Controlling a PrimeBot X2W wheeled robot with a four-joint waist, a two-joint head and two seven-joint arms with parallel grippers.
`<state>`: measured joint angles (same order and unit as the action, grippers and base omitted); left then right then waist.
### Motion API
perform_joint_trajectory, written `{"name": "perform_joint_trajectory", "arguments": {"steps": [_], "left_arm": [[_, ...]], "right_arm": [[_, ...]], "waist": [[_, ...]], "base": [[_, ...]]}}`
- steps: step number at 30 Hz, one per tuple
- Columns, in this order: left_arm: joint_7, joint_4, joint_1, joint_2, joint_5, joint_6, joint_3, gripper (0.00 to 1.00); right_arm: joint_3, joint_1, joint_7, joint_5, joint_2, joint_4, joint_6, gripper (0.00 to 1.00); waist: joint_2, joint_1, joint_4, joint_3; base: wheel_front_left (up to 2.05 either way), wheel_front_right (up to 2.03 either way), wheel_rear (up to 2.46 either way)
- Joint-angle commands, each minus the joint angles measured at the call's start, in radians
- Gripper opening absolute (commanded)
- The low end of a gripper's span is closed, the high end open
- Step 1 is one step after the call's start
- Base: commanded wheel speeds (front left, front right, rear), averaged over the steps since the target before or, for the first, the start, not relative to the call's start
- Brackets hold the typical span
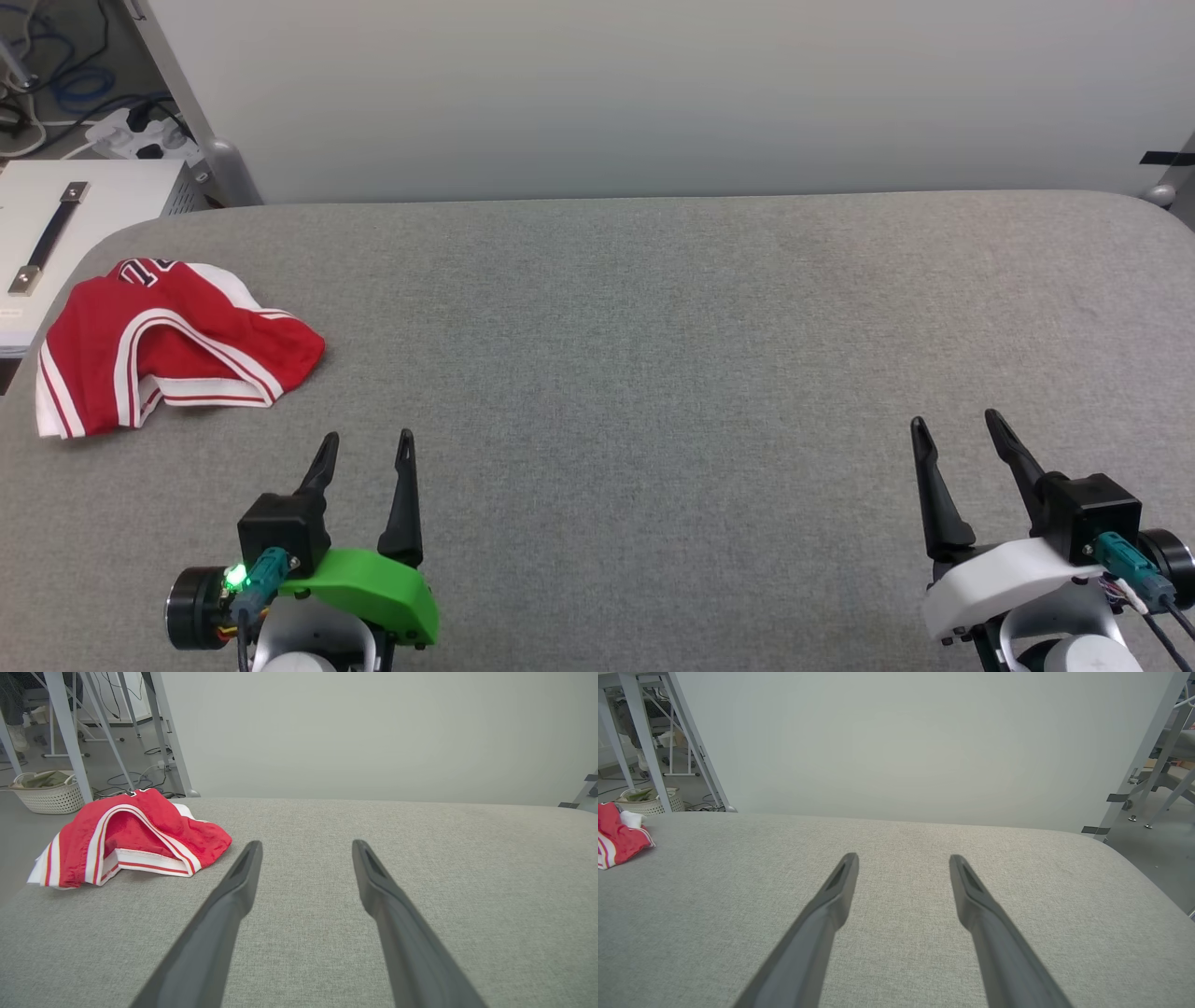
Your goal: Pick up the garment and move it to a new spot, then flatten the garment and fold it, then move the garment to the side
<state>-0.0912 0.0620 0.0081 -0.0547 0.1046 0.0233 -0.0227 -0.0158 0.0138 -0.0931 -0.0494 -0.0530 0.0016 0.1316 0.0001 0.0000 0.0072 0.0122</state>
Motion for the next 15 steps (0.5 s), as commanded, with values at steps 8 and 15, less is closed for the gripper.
{"name": "perform_joint_trajectory", "arguments": {"steps": [8, 15], "left_arm": [[-0.027, -0.001, 0.002, 0.002, 0.025, 0.012, -0.002, 1.0], [-0.042, 0.008, 0.005, 0.002, 0.039, 0.017, -0.008, 1.0]], "right_arm": [[-0.001, 0.001, -0.027, -0.013, 0.001, -0.009, 0.0, 1.0], [-0.001, 0.002, -0.042, -0.019, 0.001, -0.007, 0.0, 1.0]], "waist": [[-0.0001, 0.0, 0.002, 0.001], [-0.0001, 0.0, 0.002, 0.001]], "base": [[0.0, 0.0, 0.0], [0.0, 0.0, 0.0]]}}
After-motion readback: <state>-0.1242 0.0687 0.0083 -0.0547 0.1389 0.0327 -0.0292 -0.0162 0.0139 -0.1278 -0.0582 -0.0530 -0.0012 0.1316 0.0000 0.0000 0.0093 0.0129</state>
